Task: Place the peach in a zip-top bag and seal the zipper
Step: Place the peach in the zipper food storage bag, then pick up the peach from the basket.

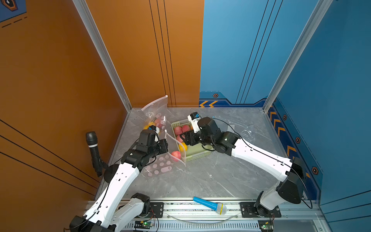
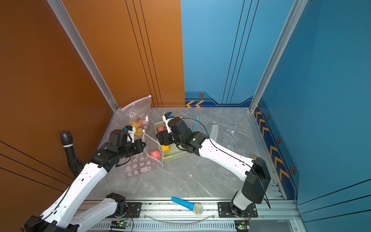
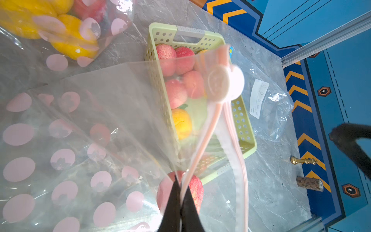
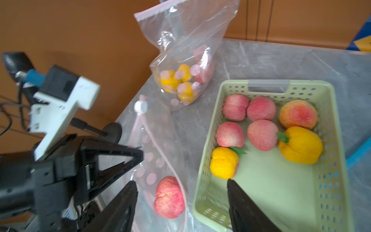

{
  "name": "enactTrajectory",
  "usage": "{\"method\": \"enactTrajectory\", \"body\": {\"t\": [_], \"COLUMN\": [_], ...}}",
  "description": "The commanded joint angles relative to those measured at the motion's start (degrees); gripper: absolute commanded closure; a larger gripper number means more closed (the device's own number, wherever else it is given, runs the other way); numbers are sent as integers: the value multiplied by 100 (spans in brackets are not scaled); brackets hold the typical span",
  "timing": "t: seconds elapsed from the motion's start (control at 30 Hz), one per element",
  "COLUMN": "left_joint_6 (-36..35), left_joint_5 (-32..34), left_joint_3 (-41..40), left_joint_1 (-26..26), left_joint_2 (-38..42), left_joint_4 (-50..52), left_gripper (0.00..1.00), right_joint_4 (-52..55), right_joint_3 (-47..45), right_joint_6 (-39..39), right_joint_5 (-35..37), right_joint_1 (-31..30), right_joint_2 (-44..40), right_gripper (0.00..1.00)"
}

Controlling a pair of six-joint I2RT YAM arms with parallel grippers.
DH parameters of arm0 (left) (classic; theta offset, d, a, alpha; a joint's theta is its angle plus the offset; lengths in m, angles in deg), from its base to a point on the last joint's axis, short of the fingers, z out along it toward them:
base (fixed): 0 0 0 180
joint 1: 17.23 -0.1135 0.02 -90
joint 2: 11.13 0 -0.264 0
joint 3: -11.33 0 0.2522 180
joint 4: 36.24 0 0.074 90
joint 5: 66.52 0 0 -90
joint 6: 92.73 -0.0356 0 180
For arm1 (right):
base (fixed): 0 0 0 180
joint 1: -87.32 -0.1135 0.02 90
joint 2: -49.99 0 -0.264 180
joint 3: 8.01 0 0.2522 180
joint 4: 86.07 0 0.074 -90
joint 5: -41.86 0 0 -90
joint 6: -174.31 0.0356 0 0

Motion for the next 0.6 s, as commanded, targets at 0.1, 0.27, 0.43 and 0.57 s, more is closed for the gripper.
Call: {"method": "enactTrajectory", "body": {"t": [0.1, 0.27, 0.43, 0.57], "left_joint_6": [-83, -83, -98, -102], "left_joint_5": [137, 149, 161, 139], "left_joint_3": [-40, -43, -43, -66], "left_joint_1": [-118, -170, -257, -299], "left_joint_2": [131, 185, 257, 303], "left_joint_4": [136, 161, 203, 209], "left_gripper": [100, 100, 100, 100], "right_joint_4": [841, 941, 1038, 1031], "right_joint_3": [173, 515, 879, 1057], "right_joint_6": [346, 310, 172, 151], "right_joint_5": [-178, -739, -927, -934], "right_joint_1": [444, 452, 364, 373], "right_joint_2": [909, 1763, 2429, 2666], "right_gripper": [29, 25, 21, 21]}}
